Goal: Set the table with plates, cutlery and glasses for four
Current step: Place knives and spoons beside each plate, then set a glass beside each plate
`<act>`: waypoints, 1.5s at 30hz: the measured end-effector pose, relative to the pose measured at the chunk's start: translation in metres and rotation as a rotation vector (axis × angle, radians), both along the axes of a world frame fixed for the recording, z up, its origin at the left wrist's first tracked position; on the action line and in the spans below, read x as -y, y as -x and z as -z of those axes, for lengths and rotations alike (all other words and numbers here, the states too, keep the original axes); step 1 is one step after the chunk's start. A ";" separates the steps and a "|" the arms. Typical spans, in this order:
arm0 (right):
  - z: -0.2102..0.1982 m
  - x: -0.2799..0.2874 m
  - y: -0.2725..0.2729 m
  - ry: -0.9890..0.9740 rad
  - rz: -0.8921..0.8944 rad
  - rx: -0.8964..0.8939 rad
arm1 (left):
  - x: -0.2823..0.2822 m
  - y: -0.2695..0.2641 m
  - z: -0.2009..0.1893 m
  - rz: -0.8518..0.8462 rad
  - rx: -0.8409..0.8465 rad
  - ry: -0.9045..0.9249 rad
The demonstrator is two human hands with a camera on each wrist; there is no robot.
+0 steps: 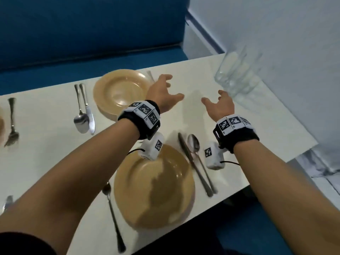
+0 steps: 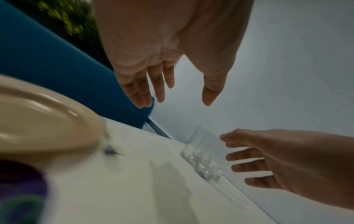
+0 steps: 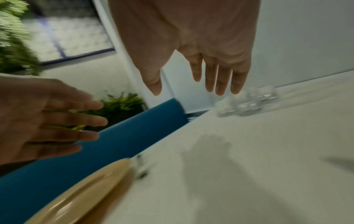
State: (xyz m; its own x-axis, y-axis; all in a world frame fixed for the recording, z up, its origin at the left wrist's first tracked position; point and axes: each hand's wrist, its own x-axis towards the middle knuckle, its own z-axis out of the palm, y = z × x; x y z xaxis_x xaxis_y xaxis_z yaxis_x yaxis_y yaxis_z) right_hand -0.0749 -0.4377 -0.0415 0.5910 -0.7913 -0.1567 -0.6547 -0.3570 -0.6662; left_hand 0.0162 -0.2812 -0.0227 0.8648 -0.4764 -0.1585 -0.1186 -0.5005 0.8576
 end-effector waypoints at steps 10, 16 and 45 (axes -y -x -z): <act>0.028 0.242 0.003 -0.179 0.148 -0.001 | 0.242 0.011 0.028 0.015 -0.096 -0.051; 0.032 0.301 -0.022 -0.245 0.030 0.156 | 0.306 0.005 0.050 -0.041 -0.124 -0.014; 0.007 -0.064 -0.048 -0.131 -0.389 0.490 | -0.073 0.007 0.016 -0.302 0.099 0.010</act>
